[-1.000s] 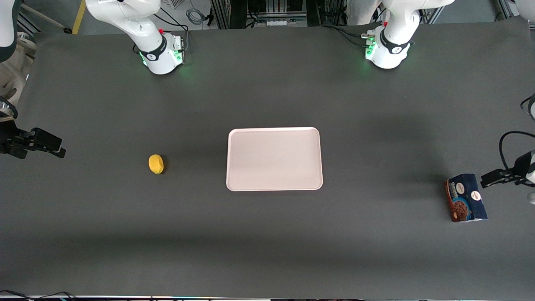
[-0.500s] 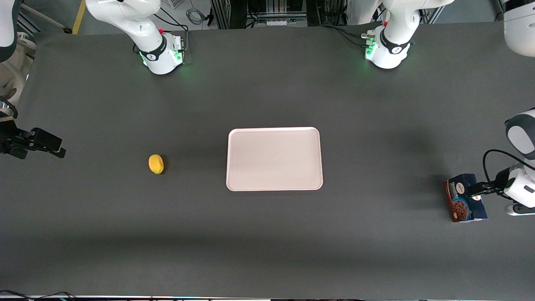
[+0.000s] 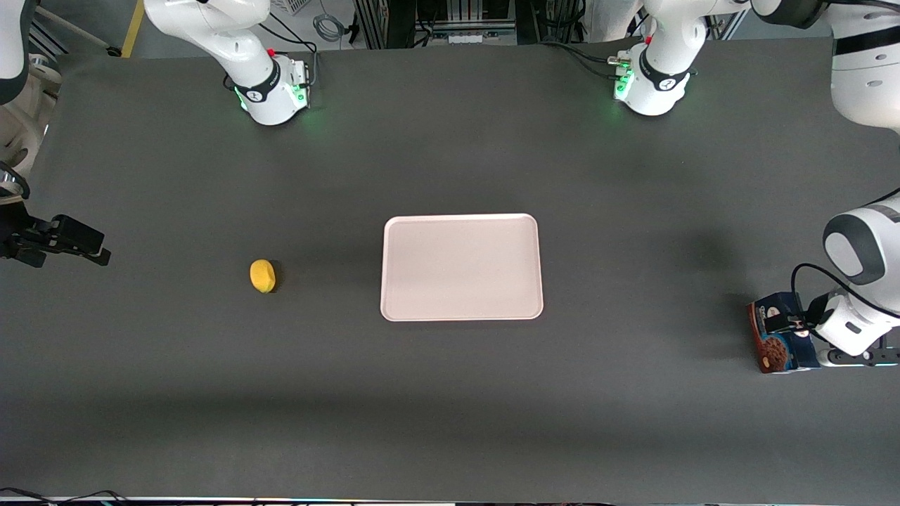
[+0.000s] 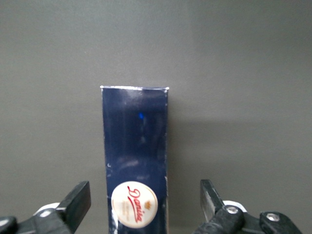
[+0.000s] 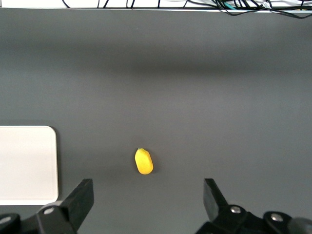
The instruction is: Place cookie box on tray
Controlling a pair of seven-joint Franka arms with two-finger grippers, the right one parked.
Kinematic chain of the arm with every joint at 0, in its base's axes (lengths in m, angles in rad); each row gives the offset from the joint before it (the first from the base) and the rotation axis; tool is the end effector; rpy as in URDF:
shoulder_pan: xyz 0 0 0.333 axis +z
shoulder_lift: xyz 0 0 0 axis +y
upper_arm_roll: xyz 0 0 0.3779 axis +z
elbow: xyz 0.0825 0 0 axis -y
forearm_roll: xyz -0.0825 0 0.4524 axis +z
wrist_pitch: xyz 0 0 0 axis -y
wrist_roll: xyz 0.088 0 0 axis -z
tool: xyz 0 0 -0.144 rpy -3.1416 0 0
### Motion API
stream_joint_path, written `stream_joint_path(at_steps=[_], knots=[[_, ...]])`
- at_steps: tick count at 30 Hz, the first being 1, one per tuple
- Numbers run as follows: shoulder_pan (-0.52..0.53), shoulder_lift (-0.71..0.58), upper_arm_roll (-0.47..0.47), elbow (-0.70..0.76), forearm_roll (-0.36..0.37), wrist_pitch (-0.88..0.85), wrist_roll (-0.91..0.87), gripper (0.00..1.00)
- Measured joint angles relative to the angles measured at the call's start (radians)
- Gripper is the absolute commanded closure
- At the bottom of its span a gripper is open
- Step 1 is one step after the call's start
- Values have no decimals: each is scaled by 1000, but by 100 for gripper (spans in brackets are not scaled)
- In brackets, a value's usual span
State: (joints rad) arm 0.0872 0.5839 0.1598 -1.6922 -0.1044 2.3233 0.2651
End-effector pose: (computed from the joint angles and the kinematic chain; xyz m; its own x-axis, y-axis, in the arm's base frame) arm 0.7510 0.1724 0.2373 0.9984 0.0221 0.0523 0.0233 -0.9995 -0.0223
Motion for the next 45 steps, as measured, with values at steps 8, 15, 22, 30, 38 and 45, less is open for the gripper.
stream_joint_path(at_steps=[8, 15, 22, 30, 38, 45], knots=[[4, 13, -2, 0, -4, 5, 13, 4], [5, 22, -10, 0, -7, 6, 13, 24], [5, 23, -11, 0, -7, 7, 15, 47], [8, 23, -11, 0, -7, 7, 21, 59], [10, 23, -11, 1, -7, 8, 23, 70], [11, 23, -11, 2, -7, 8, 23, 73]])
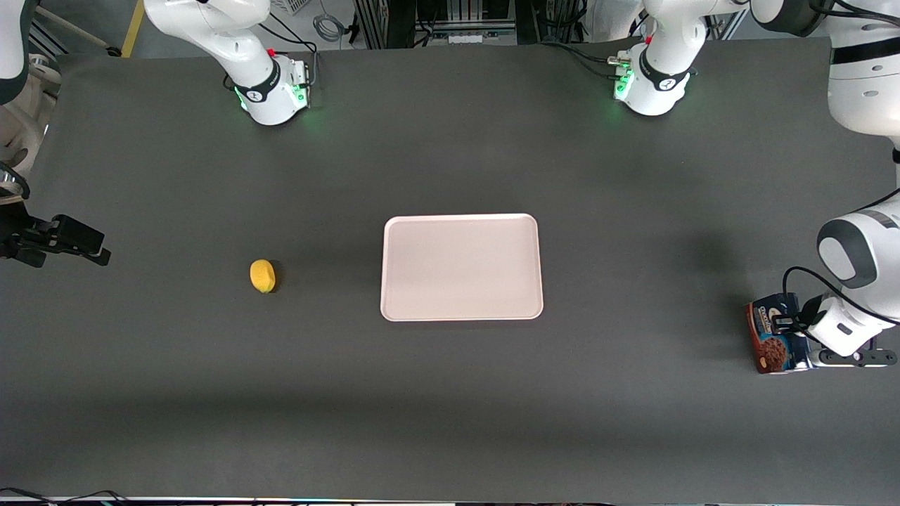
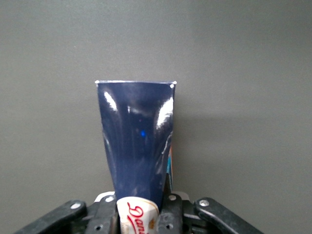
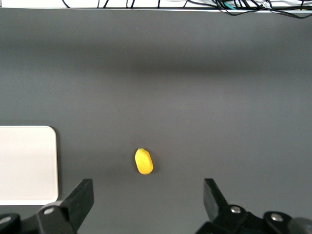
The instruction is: Place cookie box on tray
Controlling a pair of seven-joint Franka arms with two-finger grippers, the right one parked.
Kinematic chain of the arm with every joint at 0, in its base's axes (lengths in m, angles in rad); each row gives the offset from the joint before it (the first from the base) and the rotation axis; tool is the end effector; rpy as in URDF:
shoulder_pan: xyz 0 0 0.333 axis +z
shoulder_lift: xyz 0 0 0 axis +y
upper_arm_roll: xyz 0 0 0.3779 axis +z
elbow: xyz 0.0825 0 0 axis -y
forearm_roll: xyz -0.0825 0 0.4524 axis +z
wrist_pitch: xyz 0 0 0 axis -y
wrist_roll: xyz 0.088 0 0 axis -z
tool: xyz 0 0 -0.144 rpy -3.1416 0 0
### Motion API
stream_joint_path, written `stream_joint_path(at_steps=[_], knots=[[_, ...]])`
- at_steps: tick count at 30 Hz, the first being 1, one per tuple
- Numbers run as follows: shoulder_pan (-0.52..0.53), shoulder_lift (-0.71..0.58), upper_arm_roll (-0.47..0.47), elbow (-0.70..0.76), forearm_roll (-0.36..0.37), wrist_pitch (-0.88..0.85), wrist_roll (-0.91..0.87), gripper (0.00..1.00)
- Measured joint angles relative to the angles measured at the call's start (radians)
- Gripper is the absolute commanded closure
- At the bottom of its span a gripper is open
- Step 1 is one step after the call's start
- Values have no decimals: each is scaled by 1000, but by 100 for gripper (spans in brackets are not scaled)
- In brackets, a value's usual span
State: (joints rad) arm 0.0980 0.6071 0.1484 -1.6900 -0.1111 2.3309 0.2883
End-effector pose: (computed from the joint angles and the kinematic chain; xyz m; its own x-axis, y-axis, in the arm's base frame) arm 0.7504 0.1727 0.2208 0.9992 0.0049 0.0401 0.0054 -0.9999 -0.0128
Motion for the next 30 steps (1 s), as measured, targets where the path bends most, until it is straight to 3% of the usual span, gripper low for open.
stream_joint_path(at_steps=[18, 30], knots=[[0, -79, -93, 42, -4, -120, -24, 73], [-83, -239, -152, 46, -5, -315, -238, 72]])
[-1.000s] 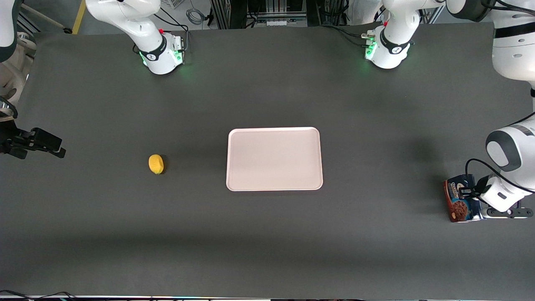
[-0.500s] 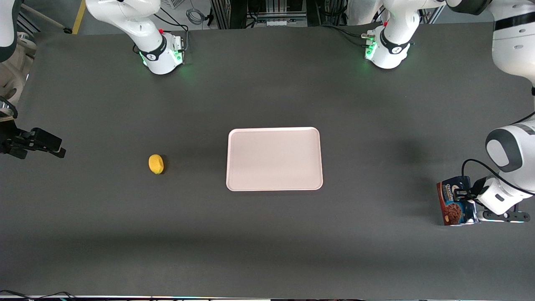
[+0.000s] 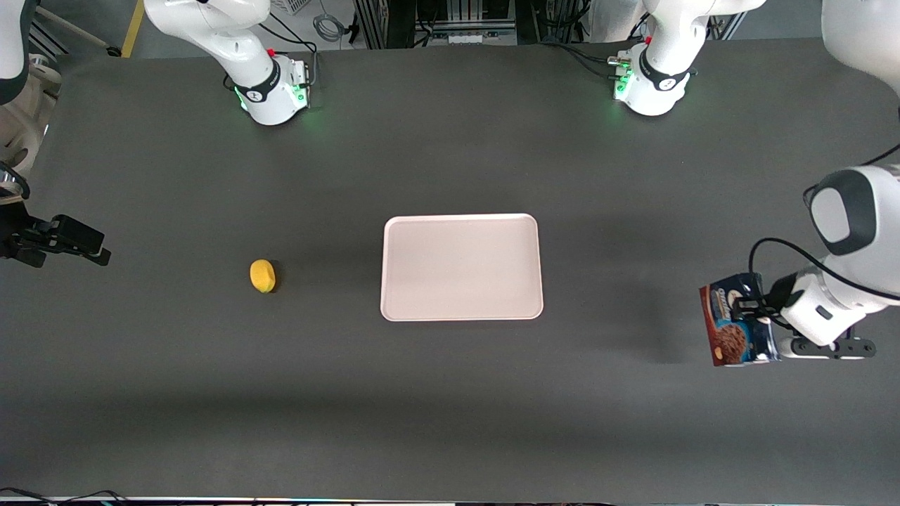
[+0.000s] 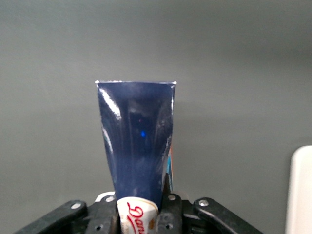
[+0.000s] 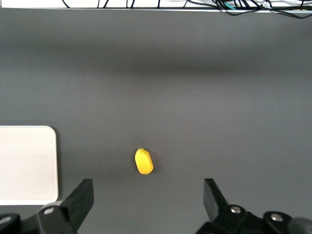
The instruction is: Place cookie box on tray
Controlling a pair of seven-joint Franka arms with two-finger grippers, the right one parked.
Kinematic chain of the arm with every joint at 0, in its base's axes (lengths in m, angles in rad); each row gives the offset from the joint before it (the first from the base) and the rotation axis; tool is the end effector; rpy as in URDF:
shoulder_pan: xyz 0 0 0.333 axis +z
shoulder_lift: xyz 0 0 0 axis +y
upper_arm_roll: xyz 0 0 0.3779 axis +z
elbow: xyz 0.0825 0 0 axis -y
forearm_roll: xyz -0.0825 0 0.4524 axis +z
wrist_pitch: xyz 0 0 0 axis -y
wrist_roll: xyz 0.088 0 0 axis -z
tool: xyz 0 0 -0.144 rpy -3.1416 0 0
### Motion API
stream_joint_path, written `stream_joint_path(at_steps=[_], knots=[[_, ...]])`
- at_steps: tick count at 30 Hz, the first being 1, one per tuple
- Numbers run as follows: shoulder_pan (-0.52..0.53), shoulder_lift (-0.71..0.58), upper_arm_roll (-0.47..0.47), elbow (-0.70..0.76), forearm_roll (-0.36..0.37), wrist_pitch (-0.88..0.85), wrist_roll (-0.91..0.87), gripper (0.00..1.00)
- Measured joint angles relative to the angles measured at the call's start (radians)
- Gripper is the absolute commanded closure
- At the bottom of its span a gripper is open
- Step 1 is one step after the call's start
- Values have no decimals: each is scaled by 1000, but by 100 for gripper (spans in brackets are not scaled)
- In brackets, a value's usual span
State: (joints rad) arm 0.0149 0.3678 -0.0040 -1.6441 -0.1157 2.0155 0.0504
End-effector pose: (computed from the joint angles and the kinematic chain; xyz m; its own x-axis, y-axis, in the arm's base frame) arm 0.7460 -0.0022 0.3943 0.9999 0.0107 0.0063 0.0100 -0.9944 0.1056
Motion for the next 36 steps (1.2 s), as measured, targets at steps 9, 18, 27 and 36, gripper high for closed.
stream_joint_path(at_steps=[9, 18, 27, 36], knots=[[-84, -88, -66, 0, 0, -102, -226, 70], [-143, -116, -190, 0, 12, -111, -478, 72], [-191, -104, -357, -16, 122, -94, -750, 75], [-226, -29, -428, -114, 202, 97, -840, 75]])
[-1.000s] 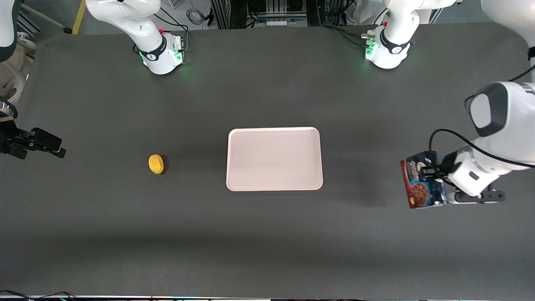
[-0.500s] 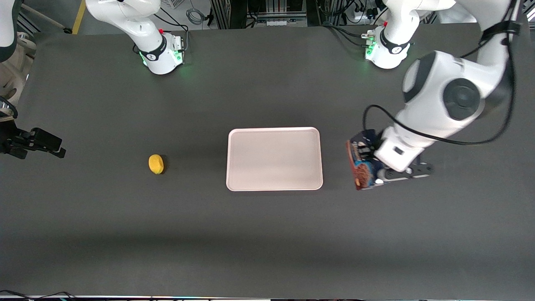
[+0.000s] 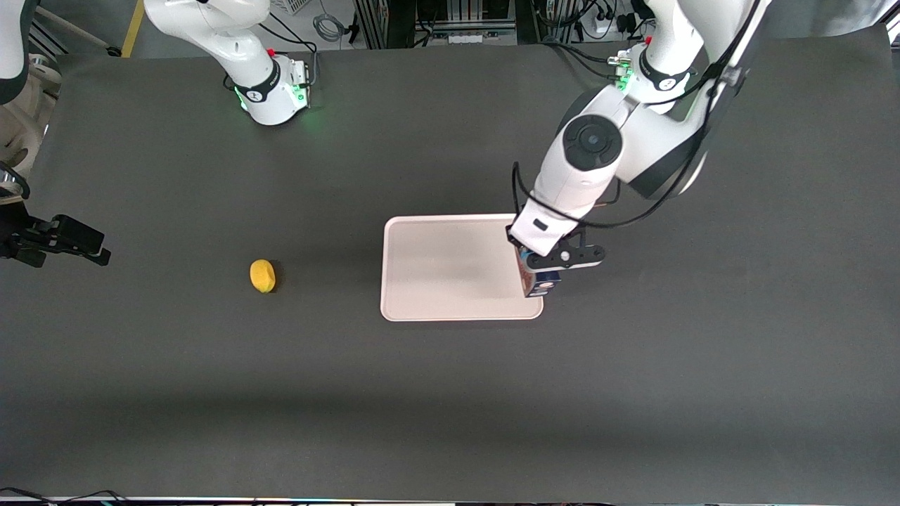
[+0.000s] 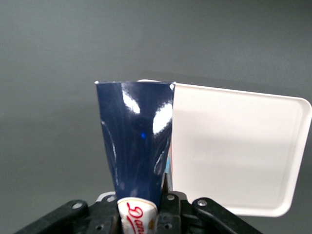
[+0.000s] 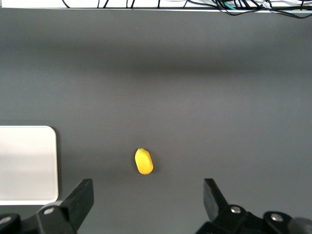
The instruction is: Place cookie box on tray
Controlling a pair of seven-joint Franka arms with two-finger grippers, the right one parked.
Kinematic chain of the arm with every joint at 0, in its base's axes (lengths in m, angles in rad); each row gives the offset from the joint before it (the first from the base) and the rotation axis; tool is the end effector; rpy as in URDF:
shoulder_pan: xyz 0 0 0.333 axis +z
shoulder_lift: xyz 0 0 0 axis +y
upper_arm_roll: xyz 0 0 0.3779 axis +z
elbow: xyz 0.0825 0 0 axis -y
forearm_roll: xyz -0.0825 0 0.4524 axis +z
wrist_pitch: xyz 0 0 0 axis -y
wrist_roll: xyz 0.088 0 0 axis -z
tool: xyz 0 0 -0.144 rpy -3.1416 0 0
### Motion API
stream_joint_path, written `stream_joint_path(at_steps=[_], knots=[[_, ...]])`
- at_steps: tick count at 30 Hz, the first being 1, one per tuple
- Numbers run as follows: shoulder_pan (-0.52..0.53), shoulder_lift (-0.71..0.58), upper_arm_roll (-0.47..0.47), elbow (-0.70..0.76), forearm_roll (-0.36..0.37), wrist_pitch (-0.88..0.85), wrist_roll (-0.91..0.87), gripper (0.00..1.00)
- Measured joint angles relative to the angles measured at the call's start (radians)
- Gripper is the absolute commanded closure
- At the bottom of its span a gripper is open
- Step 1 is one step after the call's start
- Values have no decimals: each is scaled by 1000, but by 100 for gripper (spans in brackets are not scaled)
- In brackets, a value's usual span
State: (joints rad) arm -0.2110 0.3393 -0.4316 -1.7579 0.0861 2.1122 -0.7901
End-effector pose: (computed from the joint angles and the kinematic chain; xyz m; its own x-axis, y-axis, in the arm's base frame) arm 0.5980 -0.4106 0.3832 0.9916 0.1290 -0.0115 0.1295 -0.9884 0.0792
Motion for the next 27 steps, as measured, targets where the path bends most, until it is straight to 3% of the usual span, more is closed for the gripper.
stream_joint_path(at_steps=[6, 13, 27], knots=[[-3, 64, -3, -69, 34, 134, -9, 75], [-11, 94, -5, -86, 90, 146, -39, 75], [-39, 105, -12, -145, 124, 226, -76, 74]])
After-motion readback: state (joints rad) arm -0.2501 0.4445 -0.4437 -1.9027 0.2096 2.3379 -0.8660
